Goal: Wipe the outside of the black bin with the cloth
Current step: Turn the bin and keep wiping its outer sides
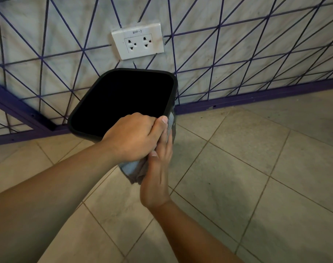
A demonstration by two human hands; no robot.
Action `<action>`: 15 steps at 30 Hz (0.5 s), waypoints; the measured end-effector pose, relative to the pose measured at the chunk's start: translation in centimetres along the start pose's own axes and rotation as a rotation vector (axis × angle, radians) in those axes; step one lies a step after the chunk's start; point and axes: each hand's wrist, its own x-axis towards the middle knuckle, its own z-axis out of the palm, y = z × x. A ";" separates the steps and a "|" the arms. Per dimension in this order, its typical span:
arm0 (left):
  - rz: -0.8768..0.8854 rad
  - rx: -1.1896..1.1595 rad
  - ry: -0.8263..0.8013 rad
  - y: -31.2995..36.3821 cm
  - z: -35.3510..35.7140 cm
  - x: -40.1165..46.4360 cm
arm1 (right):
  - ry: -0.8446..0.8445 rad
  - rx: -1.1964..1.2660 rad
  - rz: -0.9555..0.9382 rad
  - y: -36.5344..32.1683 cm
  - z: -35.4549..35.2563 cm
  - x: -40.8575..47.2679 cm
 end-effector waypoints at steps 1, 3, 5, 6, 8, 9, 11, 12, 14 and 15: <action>0.001 0.009 0.008 0.1 0.0 0.0 | 0.019 -0.020 0.027 0.9 -0.3 0.3; 0.000 0.016 0.020 0.3 0.0 0.0 | 0.045 0.014 0.138 1.1 -0.9 1.2; 0.005 0.002 0.016 0.1 0.1 0.0 | 0.016 0.041 0.115 0.2 -0.6 0.8; 0.009 -0.002 0.011 0.0 0.1 0.0 | -0.009 0.037 0.055 0.0 -0.4 0.3; 0.010 0.008 0.006 -0.1 0.0 0.0 | -0.040 0.026 0.008 0.7 -0.4 -0.4; 0.007 0.017 0.013 0.0 0.0 0.0 | -0.030 0.012 0.052 1.2 -0.7 -0.1; 0.008 0.023 0.025 0.2 0.0 0.0 | -0.018 0.029 0.159 1.6 -1.4 0.6; 0.009 0.015 0.021 0.3 0.0 0.0 | -0.028 0.033 0.160 1.2 -1.3 0.7; 0.011 -0.009 0.009 0.0 0.0 0.0 | -0.069 0.030 0.067 0.2 -0.7 0.1; 0.010 -0.013 0.003 -0.1 0.0 0.0 | -0.083 0.039 0.029 0.2 -0.5 -0.4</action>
